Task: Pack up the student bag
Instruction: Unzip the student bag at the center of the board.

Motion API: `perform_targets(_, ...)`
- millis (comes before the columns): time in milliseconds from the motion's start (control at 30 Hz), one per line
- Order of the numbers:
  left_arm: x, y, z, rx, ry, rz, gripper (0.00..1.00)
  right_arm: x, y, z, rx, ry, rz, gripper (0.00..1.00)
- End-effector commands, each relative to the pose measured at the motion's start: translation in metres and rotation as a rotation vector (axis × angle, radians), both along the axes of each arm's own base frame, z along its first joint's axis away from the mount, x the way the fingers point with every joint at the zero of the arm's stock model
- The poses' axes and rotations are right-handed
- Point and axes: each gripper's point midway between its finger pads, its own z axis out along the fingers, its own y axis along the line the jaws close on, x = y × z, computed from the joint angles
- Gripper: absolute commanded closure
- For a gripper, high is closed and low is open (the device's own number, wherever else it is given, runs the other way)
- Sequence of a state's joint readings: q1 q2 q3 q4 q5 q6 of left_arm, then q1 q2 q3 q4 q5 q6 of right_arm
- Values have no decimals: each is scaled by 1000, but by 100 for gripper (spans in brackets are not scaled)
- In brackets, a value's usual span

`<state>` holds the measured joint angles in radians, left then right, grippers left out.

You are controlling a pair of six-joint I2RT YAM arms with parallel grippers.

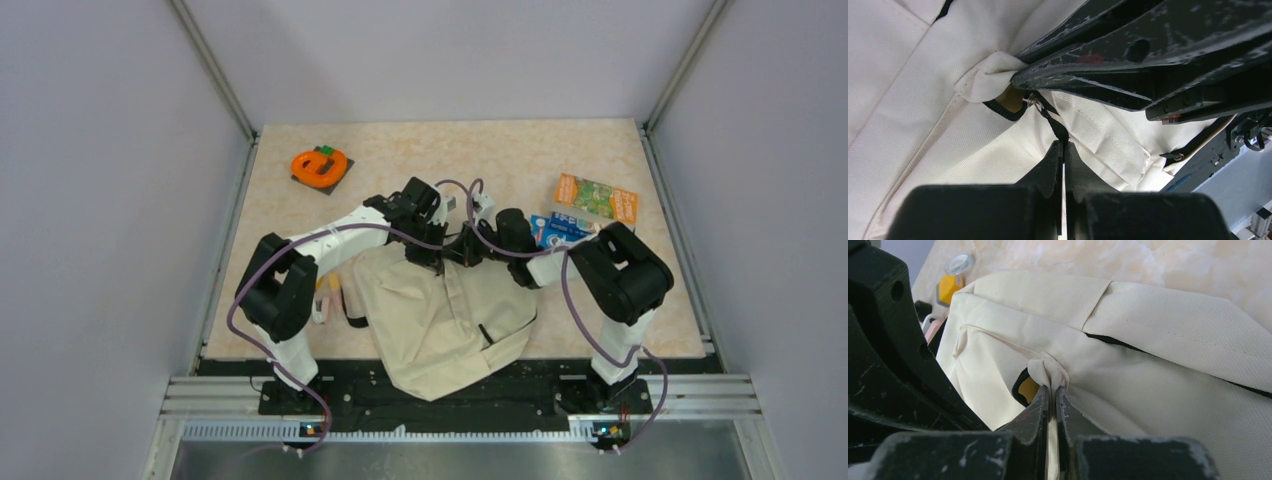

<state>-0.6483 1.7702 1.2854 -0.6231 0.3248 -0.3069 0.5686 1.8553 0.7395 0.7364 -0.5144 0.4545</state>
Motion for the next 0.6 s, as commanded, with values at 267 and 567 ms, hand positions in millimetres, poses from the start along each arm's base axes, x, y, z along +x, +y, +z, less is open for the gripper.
perform_targets(267, -27, -30, 12, -106, 16, -28, 100, 43, -35, 60, 61, -168, -372, 100)
perform_targets(567, -64, -44, -3, -145, 35, -10, 100, 46, -48, 62, 47, -185, -443, 100)
